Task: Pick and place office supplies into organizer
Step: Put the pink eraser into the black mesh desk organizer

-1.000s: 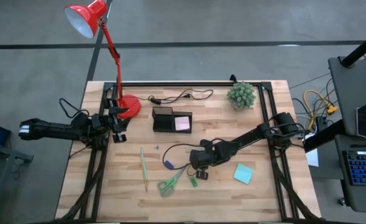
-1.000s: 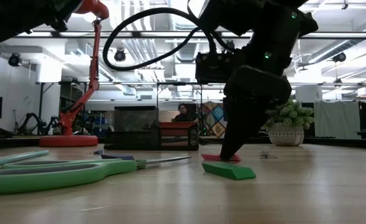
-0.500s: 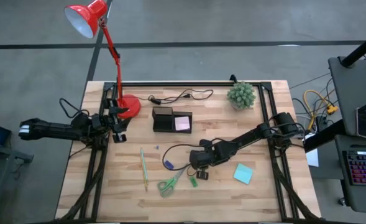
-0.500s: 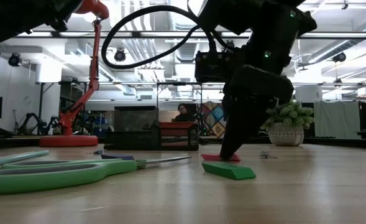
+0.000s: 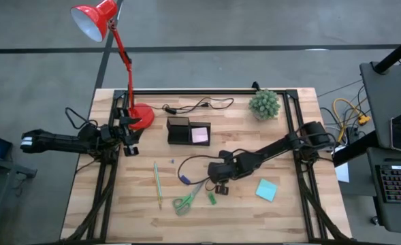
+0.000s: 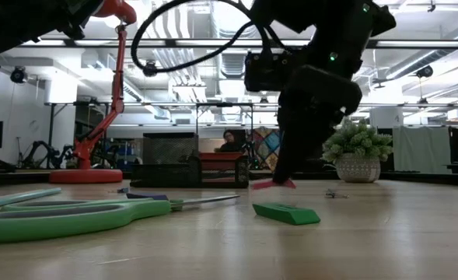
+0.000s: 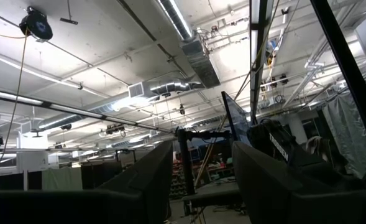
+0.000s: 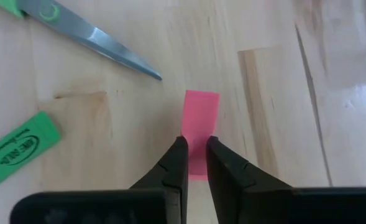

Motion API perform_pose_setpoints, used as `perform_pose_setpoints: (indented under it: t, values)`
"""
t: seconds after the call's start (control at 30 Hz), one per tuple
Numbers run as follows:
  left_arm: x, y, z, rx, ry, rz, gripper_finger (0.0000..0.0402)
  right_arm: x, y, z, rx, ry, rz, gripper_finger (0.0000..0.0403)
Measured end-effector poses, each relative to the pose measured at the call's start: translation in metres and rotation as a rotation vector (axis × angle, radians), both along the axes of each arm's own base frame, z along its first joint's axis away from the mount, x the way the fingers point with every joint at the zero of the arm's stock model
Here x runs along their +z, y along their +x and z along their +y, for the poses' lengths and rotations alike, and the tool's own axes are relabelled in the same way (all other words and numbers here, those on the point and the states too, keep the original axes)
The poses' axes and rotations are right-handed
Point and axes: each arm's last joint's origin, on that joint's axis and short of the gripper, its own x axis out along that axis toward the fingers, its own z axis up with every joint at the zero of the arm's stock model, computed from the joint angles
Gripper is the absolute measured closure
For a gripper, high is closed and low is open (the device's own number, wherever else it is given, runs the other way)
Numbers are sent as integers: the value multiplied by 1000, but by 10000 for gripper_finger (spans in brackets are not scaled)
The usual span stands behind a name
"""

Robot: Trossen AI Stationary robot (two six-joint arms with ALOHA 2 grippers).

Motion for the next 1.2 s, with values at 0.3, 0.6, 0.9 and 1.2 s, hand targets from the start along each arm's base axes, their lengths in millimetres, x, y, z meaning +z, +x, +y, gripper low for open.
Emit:
perform_pose_setpoints:
  t: [0.3,0.6,0.9,1.2]
  values:
    - [0,0,0,0,0,-1,246,10,1,-5,34,-21,-31,365]
    - [0,0,0,0,0,-2,246,27,10,-32,92,-75,-124,365]
    - [0,0,0,0,0,-2,246,50,24,-70,153,-182,-299,365]
    - [0,0,0,0,0,-1,246,63,39,-114,194,-230,-493,365]
